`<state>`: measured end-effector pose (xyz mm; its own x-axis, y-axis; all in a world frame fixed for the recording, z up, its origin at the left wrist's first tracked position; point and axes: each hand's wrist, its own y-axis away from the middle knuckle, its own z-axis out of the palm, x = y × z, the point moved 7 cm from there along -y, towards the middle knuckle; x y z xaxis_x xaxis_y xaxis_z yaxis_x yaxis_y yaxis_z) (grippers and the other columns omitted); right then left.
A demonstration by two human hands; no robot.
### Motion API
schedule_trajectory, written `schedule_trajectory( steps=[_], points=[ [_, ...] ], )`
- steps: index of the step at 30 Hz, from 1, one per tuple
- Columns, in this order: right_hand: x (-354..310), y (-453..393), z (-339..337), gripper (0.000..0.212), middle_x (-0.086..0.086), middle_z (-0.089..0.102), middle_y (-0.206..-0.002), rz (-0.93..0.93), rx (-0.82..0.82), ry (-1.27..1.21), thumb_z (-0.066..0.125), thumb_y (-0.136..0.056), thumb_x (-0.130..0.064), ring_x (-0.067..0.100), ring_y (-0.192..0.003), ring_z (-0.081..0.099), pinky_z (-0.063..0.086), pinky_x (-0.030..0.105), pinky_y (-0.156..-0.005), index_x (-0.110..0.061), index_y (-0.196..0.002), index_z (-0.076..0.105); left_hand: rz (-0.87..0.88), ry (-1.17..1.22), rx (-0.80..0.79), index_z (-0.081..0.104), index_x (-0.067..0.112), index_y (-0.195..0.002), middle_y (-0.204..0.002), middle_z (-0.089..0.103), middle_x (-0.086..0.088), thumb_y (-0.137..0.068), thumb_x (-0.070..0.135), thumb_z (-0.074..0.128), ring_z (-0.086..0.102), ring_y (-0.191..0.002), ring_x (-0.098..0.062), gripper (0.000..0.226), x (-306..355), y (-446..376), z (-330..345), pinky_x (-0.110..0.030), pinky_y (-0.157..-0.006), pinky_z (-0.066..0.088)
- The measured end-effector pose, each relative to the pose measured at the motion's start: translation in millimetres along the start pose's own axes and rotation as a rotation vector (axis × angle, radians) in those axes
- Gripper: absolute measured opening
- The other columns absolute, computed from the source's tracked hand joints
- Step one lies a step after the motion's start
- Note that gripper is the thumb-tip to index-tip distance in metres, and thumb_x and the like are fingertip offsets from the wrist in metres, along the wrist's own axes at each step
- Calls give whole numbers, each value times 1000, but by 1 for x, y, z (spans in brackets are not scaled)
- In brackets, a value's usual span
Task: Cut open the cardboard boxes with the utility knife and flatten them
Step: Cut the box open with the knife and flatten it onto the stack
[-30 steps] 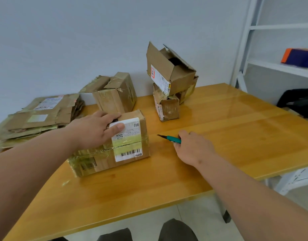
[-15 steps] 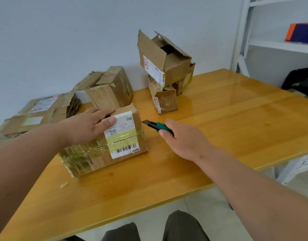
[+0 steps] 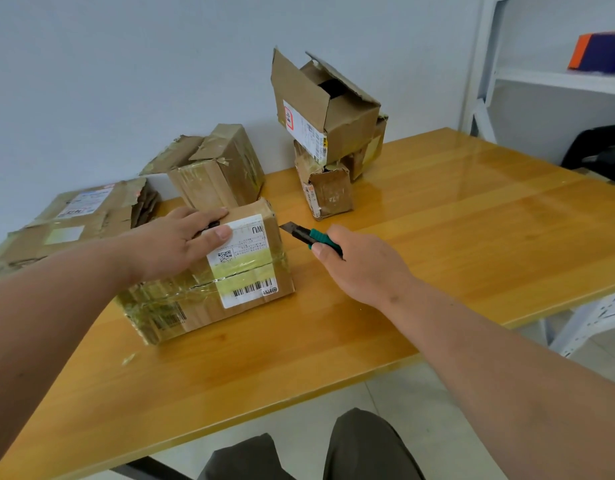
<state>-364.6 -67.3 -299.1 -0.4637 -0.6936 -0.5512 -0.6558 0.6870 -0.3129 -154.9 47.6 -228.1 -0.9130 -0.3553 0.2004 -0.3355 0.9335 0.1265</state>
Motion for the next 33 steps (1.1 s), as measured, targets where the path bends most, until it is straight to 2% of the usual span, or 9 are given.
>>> schedule_trajectory(
  steps=[8, 17, 22, 33],
  points=[
    [-5, 7, -2, 27, -9, 52, -69, -25, 22, 14, 39, -102, -44, 12, -54, 48, 30, 27, -47, -29, -79, 38, -6, 12, 8, 19, 47, -149, -149, 27, 4, -73, 80, 22, 39, -129, -25, 83, -1, -1, 1, -43, -106, 36],
    [-12, 4, -2, 32, -8, 51, -65, -28, 60, -3, 39, -102, -43, 10, -50, 45, 28, 26, -46, -31, -73, 33, -1, -49, 8, 15, 49, -149, -151, 26, 2, -73, 81, 18, 41, -128, -26, 83, -2, -1, 2, -42, -102, 38],
    [-8, 5, -3, 32, -8, 50, -64, -5, 107, -33, 40, -101, -44, 10, -51, 45, 27, 26, -46, -30, -73, 33, 4, -67, 11, 15, 48, -149, -151, 26, 1, -72, 82, 16, 40, -130, -26, 85, -3, -2, 3, -43, -103, 36],
    [-8, 6, -2, 31, -8, 50, -64, -26, 101, -3, 40, -101, -43, 11, -52, 47, 29, 27, -46, -30, -74, 34, 6, -59, 2, 14, 48, -149, -151, 26, 2, -71, 84, 18, 39, -131, -27, 86, -5, -2, 4, -47, -107, 37]
  ],
)
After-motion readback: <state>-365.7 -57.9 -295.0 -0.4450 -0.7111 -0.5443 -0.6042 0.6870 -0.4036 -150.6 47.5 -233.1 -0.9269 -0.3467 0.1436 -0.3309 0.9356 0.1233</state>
